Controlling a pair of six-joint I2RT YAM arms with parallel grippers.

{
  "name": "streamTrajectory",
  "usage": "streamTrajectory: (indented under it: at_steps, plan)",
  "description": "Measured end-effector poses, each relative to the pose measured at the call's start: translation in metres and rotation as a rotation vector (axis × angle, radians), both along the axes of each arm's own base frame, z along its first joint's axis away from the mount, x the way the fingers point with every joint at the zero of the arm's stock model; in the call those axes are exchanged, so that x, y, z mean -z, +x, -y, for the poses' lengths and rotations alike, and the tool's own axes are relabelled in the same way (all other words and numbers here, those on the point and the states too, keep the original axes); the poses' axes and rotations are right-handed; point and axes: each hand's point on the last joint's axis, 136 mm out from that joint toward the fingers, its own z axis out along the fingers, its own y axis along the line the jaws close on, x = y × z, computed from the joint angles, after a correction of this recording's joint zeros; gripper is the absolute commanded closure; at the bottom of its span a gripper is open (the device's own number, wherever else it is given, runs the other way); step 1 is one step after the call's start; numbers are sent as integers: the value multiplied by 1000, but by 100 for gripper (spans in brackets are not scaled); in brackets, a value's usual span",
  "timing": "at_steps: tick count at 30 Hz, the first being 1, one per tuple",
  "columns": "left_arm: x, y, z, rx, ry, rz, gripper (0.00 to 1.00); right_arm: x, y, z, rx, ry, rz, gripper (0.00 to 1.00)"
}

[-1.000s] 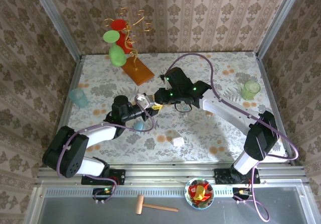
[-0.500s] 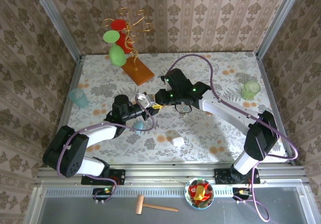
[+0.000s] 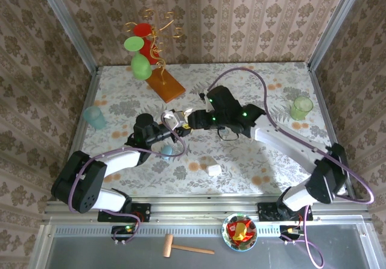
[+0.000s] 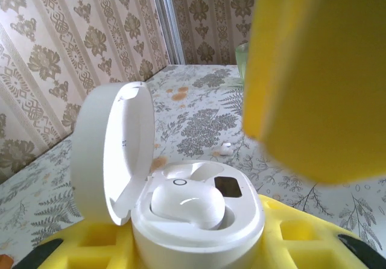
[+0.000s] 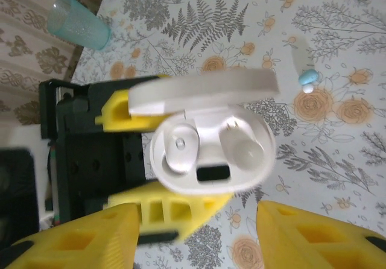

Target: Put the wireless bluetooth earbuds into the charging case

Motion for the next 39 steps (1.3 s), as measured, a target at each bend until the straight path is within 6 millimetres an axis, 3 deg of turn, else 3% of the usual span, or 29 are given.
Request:
streamTrajectory:
  at_steps: [4,6,8,12,17,20,24,29,39]
  plan:
    - [-1,4,-4,-12,-7,-2,87,-15,-10,31,55,36,68,36]
    - [-2,7,-8,-25,-10,-3,87,-17,-4,54,120,51,85,35]
    - [-4,10,-11,-35,-14,-4,87,-8,7,78,205,45,72,36]
    - [-10,9,-12,-36,-26,5,87,36,24,111,318,-20,-13,37]
    - [-19,6,-13,-32,-40,23,87,96,37,118,359,-128,-176,56]
    - [-22,3,-14,-31,-44,31,86,130,38,120,379,-144,-286,59]
    - [-21,1,-16,-31,-43,29,86,157,37,127,415,-85,-383,63]
    - [-18,0,-16,-31,-37,19,86,180,33,128,430,-48,-461,70]
    - [-17,0,-16,-31,-35,16,86,201,36,117,407,-8,-507,77]
